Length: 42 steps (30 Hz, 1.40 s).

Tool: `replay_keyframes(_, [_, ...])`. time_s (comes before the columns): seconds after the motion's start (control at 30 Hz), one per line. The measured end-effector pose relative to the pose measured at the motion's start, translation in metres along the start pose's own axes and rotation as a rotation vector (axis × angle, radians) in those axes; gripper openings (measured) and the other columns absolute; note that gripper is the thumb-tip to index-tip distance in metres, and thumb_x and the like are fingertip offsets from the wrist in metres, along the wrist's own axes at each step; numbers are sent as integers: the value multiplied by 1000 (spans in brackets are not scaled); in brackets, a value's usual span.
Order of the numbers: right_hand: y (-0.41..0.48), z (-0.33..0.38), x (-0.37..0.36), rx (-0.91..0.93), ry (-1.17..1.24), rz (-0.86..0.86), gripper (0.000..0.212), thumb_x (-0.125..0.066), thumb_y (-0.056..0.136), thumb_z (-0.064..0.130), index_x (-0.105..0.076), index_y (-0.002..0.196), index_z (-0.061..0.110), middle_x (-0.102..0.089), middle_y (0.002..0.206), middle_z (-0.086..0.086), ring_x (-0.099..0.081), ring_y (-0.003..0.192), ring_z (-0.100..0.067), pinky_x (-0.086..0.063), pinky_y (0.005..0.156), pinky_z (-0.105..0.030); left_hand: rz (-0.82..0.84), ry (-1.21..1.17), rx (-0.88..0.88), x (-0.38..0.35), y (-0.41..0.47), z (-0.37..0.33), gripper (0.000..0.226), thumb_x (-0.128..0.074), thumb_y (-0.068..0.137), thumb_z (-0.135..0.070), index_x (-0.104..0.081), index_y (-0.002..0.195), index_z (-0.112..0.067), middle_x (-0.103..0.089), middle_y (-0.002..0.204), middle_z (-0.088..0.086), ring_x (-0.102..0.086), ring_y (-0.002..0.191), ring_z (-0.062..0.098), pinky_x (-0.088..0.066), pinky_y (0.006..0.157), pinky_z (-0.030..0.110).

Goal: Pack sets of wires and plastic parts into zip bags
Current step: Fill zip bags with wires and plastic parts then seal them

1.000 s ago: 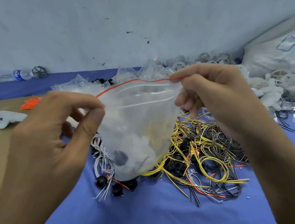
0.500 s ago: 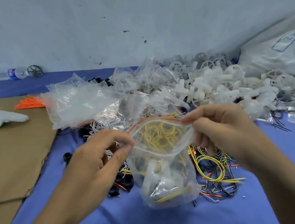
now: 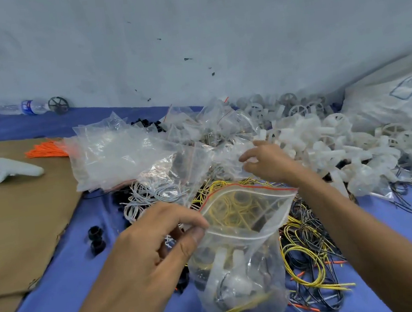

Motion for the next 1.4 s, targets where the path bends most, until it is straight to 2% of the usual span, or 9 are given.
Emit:
replay_keyframes(0.1, [15, -4, -23, -34, -125, 66, 27, -44, 96, 16, -62, 114, 5, -61, 120, -19, -54, 116, -32, -43, 85, -34, -1, -11, -15, 1, 0, -1, 18, -53, 88, -51, -64, 98, -40, -64, 101, -10, -62, 83, 11, -47, 61, 24])
replay_keyframes(0.3, [11, 0, 43, -1, -66, -261, 47, -46, 94, 6, -41, 140, 5, -47, 144, -20, -44, 129, -38, -38, 105, -47, -3, 14, -38, 3, -1, -4, 14, -53, 89, -52, -63, 96, -44, -65, 102, -13, -62, 83, 10, -47, 59, 22])
replay_keyframes(0.4, [-19, 16, 93, 135, 21, -408, 60, -51, 96, 13, -31, 152, 12, -32, 158, -5, -35, 141, -24, -26, 116, -38, -8, 18, -53, 2, 0, -6, 13, -54, 90, -51, -63, 95, -44, -64, 100, -13, -61, 79, 7, -45, 57, 19])
replay_keyframes(0.57, [-89, 39, 163, 264, 456, -612, 43, -58, 96, 10, -55, 138, 18, -54, 139, 8, -61, 105, 5, -47, 101, -24, -27, 27, -57, -1, 2, -13, 12, -54, 90, -49, -63, 95, -43, -64, 101, -14, -61, 83, 10, -44, 60, 19])
replay_keyframes(0.67, [-123, 52, 178, 334, 768, -532, 35, -59, 94, 2, -66, 125, 16, -74, 104, -5, -65, 71, 5, -47, 60, -10, -30, 54, -57, -3, 3, -16, 7, -59, 92, -42, -65, 94, -41, -63, 99, -16, -61, 85, 10, -42, 65, 14])
replay_keyframes(0.87, [-156, 73, 163, 490, 1091, -207, 29, -57, 86, -1, -77, 101, 13, -76, 93, -4, -69, 70, -10, -48, 56, -18, -55, 58, -41, -6, 4, -17, 5, -62, 90, -40, -66, 92, -39, -63, 100, -15, -62, 86, 8, -41, 68, 12])
replay_keyframes(1.03, [-158, 92, 122, 527, 921, 69, 32, -57, 84, -5, -80, 94, 16, -76, 95, -7, -71, 92, -16, -54, 80, -24, -70, 13, -30, -8, 4, -18, 3, -66, 91, -40, -69, 90, -39, -63, 100, -13, -63, 84, 14, -47, 61, 24])
replay_keyframes(1.2, [-163, 135, 80, 561, 365, 352, 26, -57, 91, -1, -78, 93, 15, -72, 85, 12, -63, 78, 1, -42, 73, -9, -95, -77, -7, -11, 3, -16, 8, -66, 85, -35, -72, 90, -36, -64, 97, -10, -64, 79, 14, -47, 59, 19])
replay_keyframes(1.4, [-161, 153, 7, 487, -300, 644, 26, -48, 98, 10, -58, 122, 7, -66, 114, -13, -61, 103, -31, -49, 91, -38, -78, -84, -92, -11, 2, -30, 12, -66, 88, -27, -72, 95, -35, -65, 102, -11, -66, 93, 13, -50, 70, 22])
Point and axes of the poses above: each hand's wrist, its own y-axis towards the middle knuckle, its own x-axis out of the back of the hand, z = x × y, the point moved 8 cm from there along y, towards the middle knuckle
